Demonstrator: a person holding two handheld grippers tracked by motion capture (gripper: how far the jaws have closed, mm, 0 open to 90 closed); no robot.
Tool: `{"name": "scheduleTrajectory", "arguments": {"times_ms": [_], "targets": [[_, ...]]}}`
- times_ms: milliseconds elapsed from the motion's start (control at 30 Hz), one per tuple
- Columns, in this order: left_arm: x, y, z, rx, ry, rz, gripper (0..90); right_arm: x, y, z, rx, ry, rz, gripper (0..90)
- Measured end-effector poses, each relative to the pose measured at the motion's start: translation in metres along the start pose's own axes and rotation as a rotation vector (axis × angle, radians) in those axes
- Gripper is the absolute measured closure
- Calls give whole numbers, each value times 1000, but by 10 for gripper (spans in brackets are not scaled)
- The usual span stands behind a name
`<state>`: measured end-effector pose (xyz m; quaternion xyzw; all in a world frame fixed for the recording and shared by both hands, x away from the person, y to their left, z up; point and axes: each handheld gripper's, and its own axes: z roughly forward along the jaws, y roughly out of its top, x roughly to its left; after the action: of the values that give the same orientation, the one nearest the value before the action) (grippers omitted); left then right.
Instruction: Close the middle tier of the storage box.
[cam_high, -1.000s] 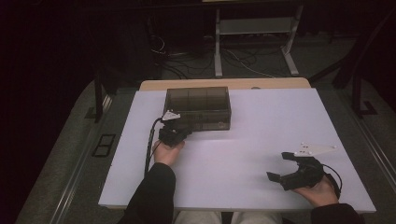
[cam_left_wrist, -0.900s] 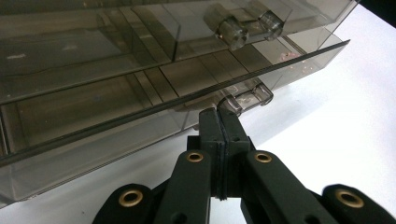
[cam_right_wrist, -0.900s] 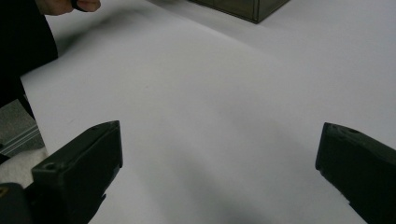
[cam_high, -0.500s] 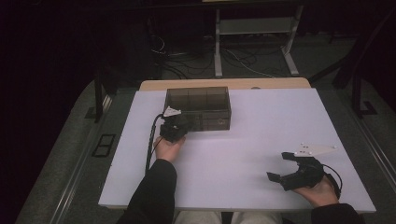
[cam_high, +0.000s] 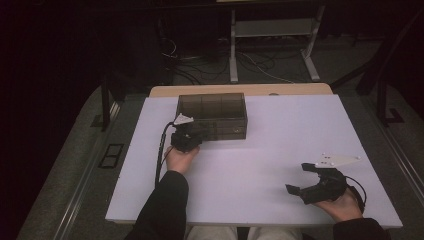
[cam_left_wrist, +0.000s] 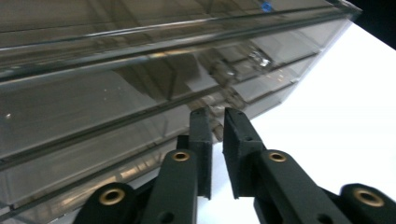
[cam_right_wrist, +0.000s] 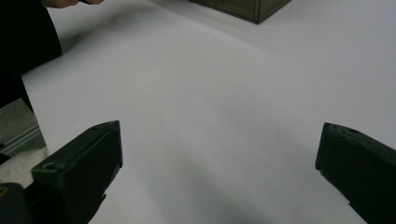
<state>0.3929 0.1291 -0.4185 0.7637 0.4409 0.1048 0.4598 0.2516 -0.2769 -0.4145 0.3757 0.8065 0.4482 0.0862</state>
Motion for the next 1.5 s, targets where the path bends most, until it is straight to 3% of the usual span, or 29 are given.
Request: {"name": "scheduleTrajectory", "arguments": {"times_ms": [133, 267, 367, 600, 733, 900, 1167, 1300, 1500], "targets": [[-6, 0, -4, 2, -6, 20, 701, 1, 0, 0, -1, 1, 2, 0], [-13, 0, -10, 7, -16, 87, 585, 2, 0, 0, 0, 1, 3, 0], [-16, 0, -14, -7, -31, 85, 516, 2, 0, 0, 2, 2, 4, 0], [-21, -6, -24, 29, -121, 133, 302, 2, 0, -1, -3, 5, 2, 0], [-22, -9, -31, 26, -164, 117, 187, 3, 0, 0, 0, 1, -1, 0], [-24, -10, -36, 46, -171, 113, 0, 3, 1, 0, 1, 4, -3, 0], [-27, -16, -50, 32, -173, 130, 0, 3, 0, 0, 0, 1, -1, 0], [-26, -20, -57, 22, -173, 111, 0, 3, 0, 0, 0, 0, 2, 0], [-27, -28, -68, 18, -169, 131, 0, 3, 0, 0, -1, -1, 0, 0]]}}
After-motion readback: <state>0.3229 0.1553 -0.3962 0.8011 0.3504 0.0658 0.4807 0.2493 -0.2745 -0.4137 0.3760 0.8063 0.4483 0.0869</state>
